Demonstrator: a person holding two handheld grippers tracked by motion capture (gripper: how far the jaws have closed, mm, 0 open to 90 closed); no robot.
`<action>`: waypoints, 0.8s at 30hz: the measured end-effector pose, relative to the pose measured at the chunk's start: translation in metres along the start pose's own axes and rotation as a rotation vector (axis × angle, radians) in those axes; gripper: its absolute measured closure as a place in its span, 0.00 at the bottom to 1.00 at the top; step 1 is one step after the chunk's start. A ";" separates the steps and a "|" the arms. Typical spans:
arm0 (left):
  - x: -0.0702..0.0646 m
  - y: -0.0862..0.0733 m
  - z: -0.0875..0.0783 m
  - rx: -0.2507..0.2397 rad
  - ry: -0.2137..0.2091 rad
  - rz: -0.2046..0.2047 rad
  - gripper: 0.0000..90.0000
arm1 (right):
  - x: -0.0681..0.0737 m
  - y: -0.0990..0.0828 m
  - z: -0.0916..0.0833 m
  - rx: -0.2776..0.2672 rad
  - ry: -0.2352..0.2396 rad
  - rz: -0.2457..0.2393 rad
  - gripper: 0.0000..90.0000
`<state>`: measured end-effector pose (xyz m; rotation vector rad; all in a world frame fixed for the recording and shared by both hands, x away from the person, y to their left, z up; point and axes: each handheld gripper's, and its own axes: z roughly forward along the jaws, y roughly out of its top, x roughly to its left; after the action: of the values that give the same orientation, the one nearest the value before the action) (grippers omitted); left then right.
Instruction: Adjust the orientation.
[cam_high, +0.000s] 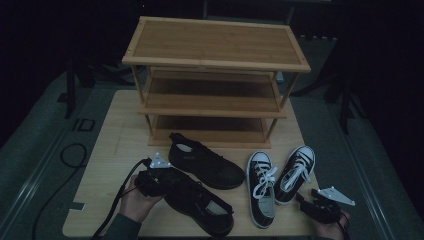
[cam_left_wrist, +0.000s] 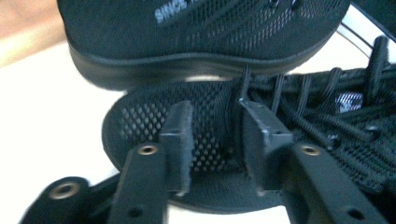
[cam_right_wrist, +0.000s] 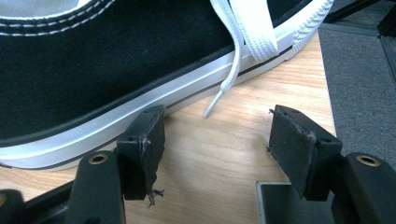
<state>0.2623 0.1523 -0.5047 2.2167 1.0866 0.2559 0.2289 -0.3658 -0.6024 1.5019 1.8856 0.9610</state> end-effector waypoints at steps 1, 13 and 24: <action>0.000 -0.001 0.000 0.010 -0.006 0.000 0.76 | 0.000 0.000 0.000 0.000 0.000 0.000 0.39; 0.007 -0.001 -0.008 -0.004 0.055 -0.007 0.99 | 0.000 0.000 0.000 0.000 0.000 0.000 0.39; 0.064 0.006 -0.020 -0.045 0.222 -0.117 0.98 | 0.000 0.000 0.000 0.000 0.000 0.000 0.39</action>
<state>0.2986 0.2080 -0.4921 2.1125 1.3106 0.4795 0.2290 -0.3658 -0.6024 1.5021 1.8853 0.9612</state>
